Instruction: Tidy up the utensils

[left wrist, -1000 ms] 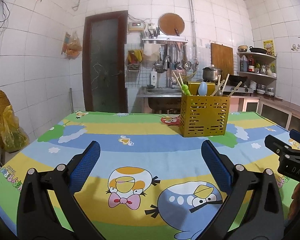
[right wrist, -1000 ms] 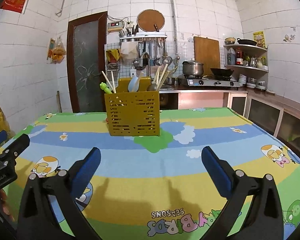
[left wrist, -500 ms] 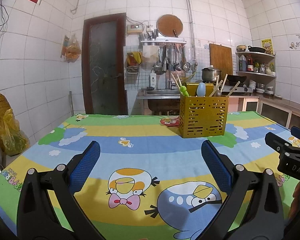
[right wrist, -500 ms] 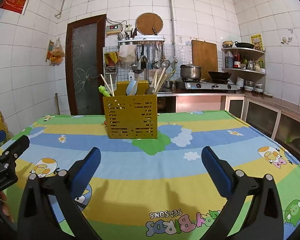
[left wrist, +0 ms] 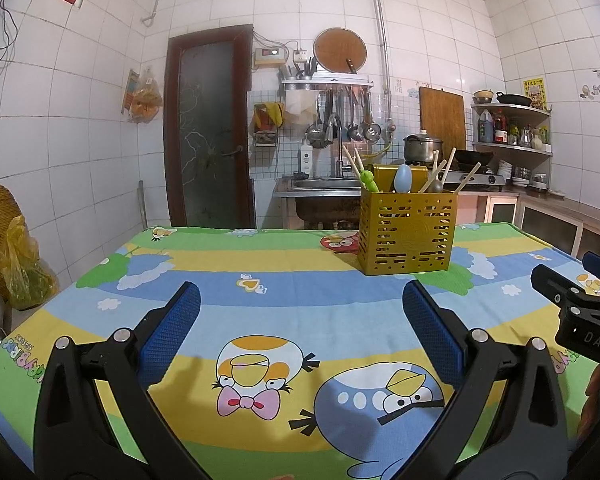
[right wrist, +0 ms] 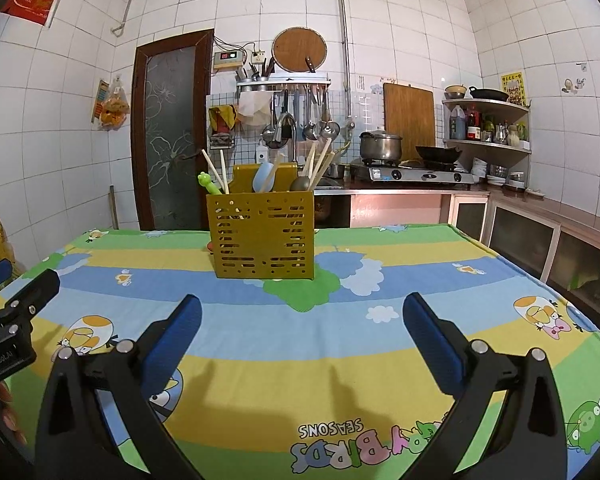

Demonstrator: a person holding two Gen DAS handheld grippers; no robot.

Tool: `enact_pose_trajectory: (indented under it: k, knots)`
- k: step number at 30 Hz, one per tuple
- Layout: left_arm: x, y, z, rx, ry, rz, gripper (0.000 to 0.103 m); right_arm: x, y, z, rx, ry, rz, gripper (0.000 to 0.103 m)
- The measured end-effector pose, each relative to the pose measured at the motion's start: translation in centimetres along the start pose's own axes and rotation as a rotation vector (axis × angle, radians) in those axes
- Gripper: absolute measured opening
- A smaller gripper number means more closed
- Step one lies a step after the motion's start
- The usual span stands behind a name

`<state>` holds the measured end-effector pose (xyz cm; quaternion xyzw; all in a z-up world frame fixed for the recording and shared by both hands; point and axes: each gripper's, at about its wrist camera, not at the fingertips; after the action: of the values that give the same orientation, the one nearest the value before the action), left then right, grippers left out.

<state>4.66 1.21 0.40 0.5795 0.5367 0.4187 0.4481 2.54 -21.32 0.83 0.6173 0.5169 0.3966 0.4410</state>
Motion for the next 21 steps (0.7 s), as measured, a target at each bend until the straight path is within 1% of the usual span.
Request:
enact_pose_trajectory:
  k: [21]
  knots:
    - [0.1, -0.2, 0.06, -0.005, -0.006, -0.006, 0.098, -0.02, 0.21, -0.27, -0.01, -0.011, -0.015, 0.098]
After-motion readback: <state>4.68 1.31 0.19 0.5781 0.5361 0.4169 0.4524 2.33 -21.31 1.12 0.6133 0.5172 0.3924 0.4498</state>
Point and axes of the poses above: each gripper's, at about its wrist camera, not at the fingertips, and z roughly the way its jaws point, x to its left, y to its top, and after that the axes turned 1 degree about -z, right-handed
